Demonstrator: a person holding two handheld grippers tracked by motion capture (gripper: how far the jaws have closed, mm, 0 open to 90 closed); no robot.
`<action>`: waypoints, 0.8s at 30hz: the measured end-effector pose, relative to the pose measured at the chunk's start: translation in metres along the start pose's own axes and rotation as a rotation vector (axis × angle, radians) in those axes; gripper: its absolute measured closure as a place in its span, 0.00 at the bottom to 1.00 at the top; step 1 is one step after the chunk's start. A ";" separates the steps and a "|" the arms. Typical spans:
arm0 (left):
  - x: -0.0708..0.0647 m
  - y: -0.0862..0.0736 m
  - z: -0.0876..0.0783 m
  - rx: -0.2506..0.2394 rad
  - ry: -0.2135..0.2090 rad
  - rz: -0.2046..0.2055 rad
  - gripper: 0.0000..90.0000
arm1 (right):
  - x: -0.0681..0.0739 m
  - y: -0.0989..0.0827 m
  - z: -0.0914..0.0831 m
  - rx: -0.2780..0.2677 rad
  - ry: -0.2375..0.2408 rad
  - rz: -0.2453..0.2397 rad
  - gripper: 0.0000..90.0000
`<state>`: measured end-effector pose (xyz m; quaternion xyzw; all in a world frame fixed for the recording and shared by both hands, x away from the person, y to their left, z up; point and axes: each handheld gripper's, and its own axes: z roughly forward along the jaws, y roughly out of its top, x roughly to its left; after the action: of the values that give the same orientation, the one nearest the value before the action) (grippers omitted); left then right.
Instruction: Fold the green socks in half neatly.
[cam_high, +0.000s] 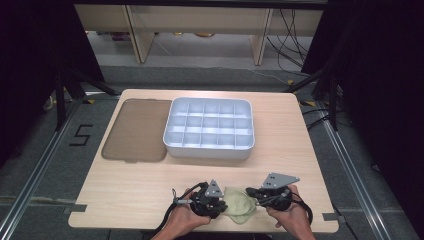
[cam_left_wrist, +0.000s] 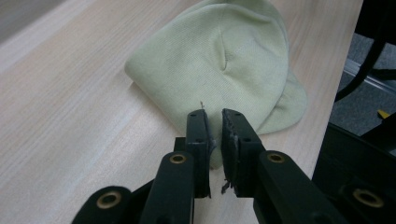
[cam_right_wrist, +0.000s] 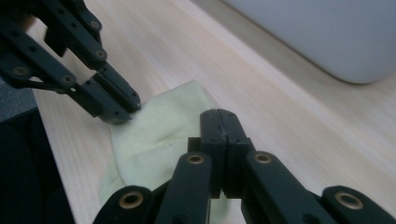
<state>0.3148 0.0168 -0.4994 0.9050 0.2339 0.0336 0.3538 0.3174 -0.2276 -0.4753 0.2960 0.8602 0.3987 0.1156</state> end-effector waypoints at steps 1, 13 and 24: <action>0.000 0.001 0.000 -0.007 0.001 0.012 0.89 | -0.001 0.001 0.005 0.016 0.003 -0.001 1.00; -0.002 0.001 0.000 -0.058 -0.005 -0.035 0.89 | -0.008 -0.007 0.023 0.089 0.003 0.023 1.00; 0.011 0.026 0.006 -0.139 0.002 -0.102 0.87 | -0.002 -0.005 0.009 0.031 0.019 0.020 1.00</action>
<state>0.3365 0.0014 -0.4875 0.8650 0.2773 0.0326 0.4169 0.3208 -0.2258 -0.4849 0.3025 0.8644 0.3893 0.0989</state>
